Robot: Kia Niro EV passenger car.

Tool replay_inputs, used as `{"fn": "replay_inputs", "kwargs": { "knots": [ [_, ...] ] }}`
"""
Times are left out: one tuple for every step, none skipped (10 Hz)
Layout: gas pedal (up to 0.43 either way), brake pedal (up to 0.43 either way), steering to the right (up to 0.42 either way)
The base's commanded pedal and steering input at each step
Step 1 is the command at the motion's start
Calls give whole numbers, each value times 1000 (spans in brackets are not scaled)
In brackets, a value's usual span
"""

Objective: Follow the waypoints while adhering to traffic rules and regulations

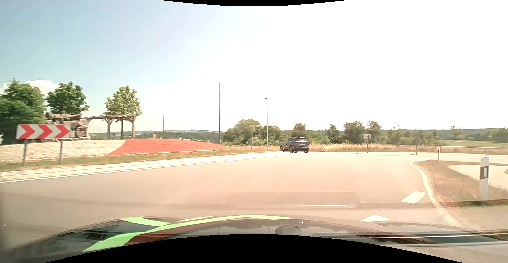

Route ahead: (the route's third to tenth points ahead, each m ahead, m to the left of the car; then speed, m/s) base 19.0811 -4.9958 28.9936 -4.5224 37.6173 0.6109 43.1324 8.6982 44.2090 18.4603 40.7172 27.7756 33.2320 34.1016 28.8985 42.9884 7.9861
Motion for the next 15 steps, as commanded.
{"fn": "replay_inputs", "kwargs": {
  "knots": [
    [110, 0, 170],
    [79, 0, 170],
    [67, 0, 169],
    [67, 0, 167],
    [67, 0, 166],
    [67, 0, 160],
    [47, 0, 150],
    [8, 0, 130],
    [8, 0, 104],
    [8, 0, 70],
    [0, 0, 45],
    [0, 0, 22],
    [0, 0, 3],
    [0, 0, -7],
    [8, 0, -14]
  ]
}}
